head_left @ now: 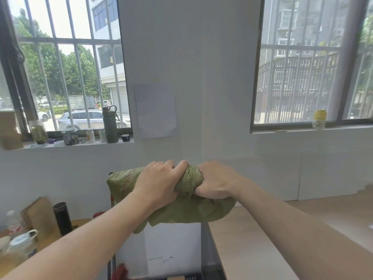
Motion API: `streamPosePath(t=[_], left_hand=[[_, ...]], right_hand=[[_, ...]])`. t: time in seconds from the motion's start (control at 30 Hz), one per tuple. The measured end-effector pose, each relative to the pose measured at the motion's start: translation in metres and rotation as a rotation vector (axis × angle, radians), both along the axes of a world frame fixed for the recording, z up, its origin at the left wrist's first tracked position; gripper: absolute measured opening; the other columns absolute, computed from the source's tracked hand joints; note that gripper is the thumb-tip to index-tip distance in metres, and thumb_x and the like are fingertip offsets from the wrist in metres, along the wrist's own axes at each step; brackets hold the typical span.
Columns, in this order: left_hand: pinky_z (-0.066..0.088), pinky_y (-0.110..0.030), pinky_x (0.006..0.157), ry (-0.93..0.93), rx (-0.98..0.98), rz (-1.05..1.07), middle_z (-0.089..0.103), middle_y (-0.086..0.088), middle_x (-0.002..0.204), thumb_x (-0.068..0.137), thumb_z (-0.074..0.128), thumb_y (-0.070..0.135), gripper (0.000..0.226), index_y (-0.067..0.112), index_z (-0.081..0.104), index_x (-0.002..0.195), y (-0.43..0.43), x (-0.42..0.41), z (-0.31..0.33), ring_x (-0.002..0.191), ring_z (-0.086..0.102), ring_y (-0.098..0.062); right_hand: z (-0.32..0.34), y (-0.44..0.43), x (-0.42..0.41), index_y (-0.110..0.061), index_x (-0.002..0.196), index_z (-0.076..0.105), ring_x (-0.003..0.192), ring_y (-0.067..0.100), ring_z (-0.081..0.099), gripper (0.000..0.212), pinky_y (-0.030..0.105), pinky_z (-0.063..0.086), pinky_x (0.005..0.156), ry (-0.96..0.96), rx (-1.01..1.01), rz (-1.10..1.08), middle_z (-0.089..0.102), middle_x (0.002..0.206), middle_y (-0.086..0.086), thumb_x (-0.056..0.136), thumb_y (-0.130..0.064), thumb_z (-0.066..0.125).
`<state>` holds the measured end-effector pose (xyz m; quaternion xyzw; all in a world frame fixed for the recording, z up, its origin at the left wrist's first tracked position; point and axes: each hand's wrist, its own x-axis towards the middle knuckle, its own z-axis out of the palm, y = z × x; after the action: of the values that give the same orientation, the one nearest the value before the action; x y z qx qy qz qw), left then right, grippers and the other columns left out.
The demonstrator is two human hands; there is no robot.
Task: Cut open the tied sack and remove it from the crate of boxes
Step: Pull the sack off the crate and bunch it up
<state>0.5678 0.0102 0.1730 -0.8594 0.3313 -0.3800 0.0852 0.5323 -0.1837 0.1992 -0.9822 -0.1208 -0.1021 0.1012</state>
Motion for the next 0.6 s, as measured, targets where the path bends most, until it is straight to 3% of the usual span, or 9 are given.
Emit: streamPosePath(t=[0.07, 0.23, 0.37, 0.43, 0.5, 0.6], left_hand=[[0.029, -0.031, 0.049, 0.034, -0.01, 0.03, 0.049, 0.0, 0.065, 0.054, 0.072, 0.029, 0.055, 0.022, 0.047, 0.102, -0.001, -0.001, 0.004, 0.052, 0.055, -0.032], [0.041, -0.034, 0.059, 0.288, -0.211, 0.105, 0.054, 0.004, 0.075, 0.067, 0.06, 0.034, 0.034, 0.029, 0.042, 0.095, -0.002, -0.003, 0.016, 0.076, 0.063, -0.033], [0.053, -0.034, 0.064, 0.418, -0.348, 0.104, 0.061, 0.007, 0.072, 0.064, 0.061, 0.03, 0.018, 0.027, 0.052, 0.079, -0.002, -0.003, 0.027, 0.072, 0.063, -0.027], [0.056, -0.034, 0.063, 0.492, -0.381, 0.104, 0.065, 0.006, 0.071, 0.061, 0.061, 0.03, 0.016, 0.026, 0.059, 0.076, -0.003, -0.003, 0.03, 0.07, 0.064, -0.027], [0.05, -0.029, 0.055, 0.567, -0.417, 0.088, 0.065, 0.004, 0.065, 0.061, 0.062, 0.029, 0.012, 0.022, 0.059, 0.071, -0.004, -0.002, 0.028, 0.066, 0.065, -0.028], [0.04, -0.027, 0.047, 0.681, -0.441, 0.019, 0.057, 0.002, 0.054, 0.061, 0.063, 0.029, 0.019, 0.012, 0.056, 0.066, -0.002, 0.001, 0.025, 0.056, 0.061, -0.03]], right_hand=[[-0.004, -0.001, -0.002, -0.028, 0.09, 0.051, 0.076, 0.023, 0.064, 0.031, 0.041, 0.055, 0.07, -0.025, -0.014, 0.013, 0.065, 0.08, -0.005, 0.067, -0.045, 0.063], [-0.008, 0.005, -0.003, -0.028, 0.111, 0.049, 0.093, 0.021, 0.057, 0.068, 0.046, 0.03, 0.09, -0.393, -0.316, -0.064, 0.055, 0.099, -0.005, 0.057, -0.07, 0.056], [-0.016, 0.011, 0.006, -0.023, 0.128, 0.048, 0.095, 0.023, 0.061, 0.091, 0.045, 0.031, 0.092, -0.477, -0.366, -0.073, 0.06, 0.105, -0.002, 0.051, -0.063, 0.073], [-0.02, 0.012, 0.012, -0.024, 0.127, 0.053, 0.084, 0.025, 0.063, 0.084, 0.042, 0.035, 0.082, -0.564, -0.39, -0.112, 0.062, 0.094, -0.002, 0.051, -0.044, 0.083], [-0.022, 0.01, 0.015, -0.027, 0.111, 0.061, 0.07, 0.027, 0.06, 0.062, 0.038, 0.035, 0.071, -0.68, -0.374, -0.127, 0.059, 0.078, -0.003, 0.053, -0.024, 0.082], [-0.024, 0.007, 0.015, -0.027, 0.092, 0.06, 0.061, 0.028, 0.055, 0.038, 0.036, 0.028, 0.065, -0.751, -0.365, -0.114, 0.056, 0.067, -0.004, 0.059, -0.016, 0.075]])
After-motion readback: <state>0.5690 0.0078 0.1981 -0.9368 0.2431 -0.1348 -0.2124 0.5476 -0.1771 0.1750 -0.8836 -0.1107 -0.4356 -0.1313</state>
